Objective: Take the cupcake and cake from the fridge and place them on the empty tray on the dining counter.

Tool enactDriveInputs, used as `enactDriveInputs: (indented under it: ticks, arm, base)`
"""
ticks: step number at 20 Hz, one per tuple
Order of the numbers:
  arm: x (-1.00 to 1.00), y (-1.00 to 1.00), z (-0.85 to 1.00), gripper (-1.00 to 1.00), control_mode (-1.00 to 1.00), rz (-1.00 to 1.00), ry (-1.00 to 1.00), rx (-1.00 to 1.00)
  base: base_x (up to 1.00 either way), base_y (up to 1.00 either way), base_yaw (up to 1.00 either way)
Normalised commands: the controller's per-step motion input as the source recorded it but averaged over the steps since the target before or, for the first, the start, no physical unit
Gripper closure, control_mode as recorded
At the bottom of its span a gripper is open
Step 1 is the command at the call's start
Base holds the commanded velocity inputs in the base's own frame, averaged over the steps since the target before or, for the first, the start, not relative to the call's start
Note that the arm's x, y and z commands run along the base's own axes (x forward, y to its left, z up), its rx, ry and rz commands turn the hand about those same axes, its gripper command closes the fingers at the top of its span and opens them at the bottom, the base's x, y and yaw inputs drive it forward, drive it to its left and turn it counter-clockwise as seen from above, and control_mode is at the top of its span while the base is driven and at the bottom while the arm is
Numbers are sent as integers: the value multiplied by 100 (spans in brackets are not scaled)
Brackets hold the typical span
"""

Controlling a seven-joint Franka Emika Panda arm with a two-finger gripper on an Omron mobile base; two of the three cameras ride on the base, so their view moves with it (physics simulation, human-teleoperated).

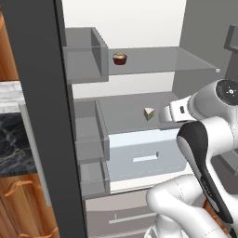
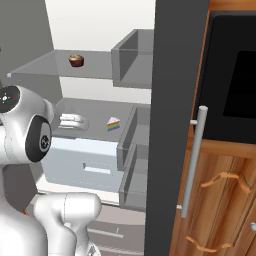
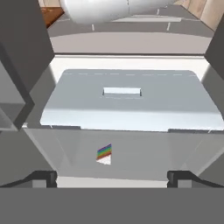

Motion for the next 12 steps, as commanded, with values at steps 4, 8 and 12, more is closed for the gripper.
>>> enactDriveInputs:
  ticks: [4,8,12]
  arm:
    - [38,-18,-33,-100,-100,0,-6,4]
    - [77,-27,-27,-100,-100,-4,3,6]
    - [93,-10,-10,-100,-100,-2,10,5]
  base:
    - [0,0,0]
    - [0,0,0]
    - [0,0,0]
